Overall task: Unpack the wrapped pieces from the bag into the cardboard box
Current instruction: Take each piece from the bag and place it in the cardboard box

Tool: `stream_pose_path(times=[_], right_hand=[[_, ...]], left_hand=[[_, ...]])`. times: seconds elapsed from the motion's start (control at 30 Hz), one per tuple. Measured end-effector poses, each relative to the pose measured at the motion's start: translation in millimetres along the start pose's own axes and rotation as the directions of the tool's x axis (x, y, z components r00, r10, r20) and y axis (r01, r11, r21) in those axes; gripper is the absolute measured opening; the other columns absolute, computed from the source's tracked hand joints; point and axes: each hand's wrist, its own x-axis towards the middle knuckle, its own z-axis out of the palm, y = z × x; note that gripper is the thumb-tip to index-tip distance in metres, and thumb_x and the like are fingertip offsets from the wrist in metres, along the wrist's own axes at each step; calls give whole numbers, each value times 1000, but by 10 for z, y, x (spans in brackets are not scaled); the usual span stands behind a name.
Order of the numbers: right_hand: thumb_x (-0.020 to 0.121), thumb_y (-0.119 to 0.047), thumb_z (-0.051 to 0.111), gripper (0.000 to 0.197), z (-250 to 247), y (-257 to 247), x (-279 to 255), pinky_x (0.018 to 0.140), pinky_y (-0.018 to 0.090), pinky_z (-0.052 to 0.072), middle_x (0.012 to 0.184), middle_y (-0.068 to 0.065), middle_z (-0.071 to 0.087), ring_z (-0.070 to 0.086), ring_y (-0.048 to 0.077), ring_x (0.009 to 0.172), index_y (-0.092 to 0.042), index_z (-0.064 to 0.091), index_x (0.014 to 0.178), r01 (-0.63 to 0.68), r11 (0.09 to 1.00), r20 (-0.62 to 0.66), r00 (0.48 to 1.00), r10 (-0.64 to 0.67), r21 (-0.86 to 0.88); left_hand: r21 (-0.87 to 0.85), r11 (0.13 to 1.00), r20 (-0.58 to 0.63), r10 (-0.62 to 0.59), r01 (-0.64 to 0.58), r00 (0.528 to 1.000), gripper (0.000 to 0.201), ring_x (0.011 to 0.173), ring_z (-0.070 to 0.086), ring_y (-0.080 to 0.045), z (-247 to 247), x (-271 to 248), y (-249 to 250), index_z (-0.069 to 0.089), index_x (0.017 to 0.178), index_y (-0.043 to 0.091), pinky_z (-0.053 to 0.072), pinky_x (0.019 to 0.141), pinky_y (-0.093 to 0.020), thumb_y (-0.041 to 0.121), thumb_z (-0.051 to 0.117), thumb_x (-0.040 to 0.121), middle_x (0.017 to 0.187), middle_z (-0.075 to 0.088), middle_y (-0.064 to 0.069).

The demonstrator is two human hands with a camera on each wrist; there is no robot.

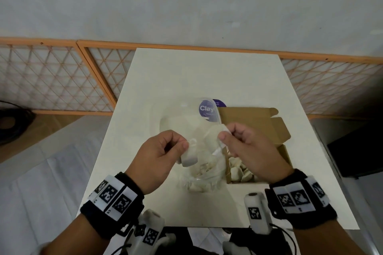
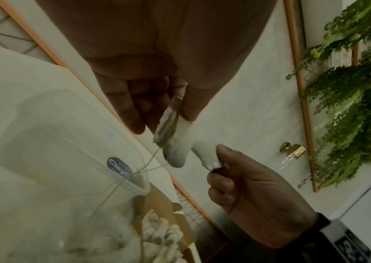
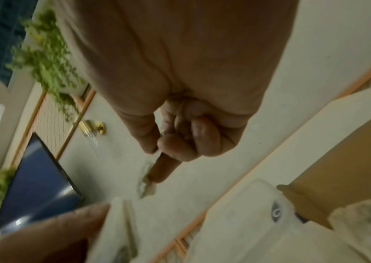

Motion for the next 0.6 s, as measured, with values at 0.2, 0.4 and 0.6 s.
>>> stream_pose_path(times=[0.2,0.4,0.6], right_hand=[[104,-6,57,10,-19,-142,-116,53,13,42,71,-8,68,47,3,54,-3,66,102,17,959,-12,1000,-14,283],[101,-26,66,20,-9,-169,-140,74,40,47,90,26,66,56,24,77,-7,70,101,74,983,36,996,-81,165],[104,-12,62,17,-40,-272,-175,73,30,48,91,26,67,57,19,77,-1,73,98,126,986,139,980,-141,109]], left_hand=[[-251,968,131,25,8,991,20,91,68,-18,34,-48,185,71,87,11,53,87,-36,31,70,92,99,75,-8],[-233,969,229,133,-79,964,9,139,49,1,16,-73,402,72,84,17,44,108,-34,22,69,90,144,59,15],[-79,965,245,264,-252,933,7,142,49,-7,11,-29,508,73,97,15,39,115,-39,19,67,98,143,60,10]])
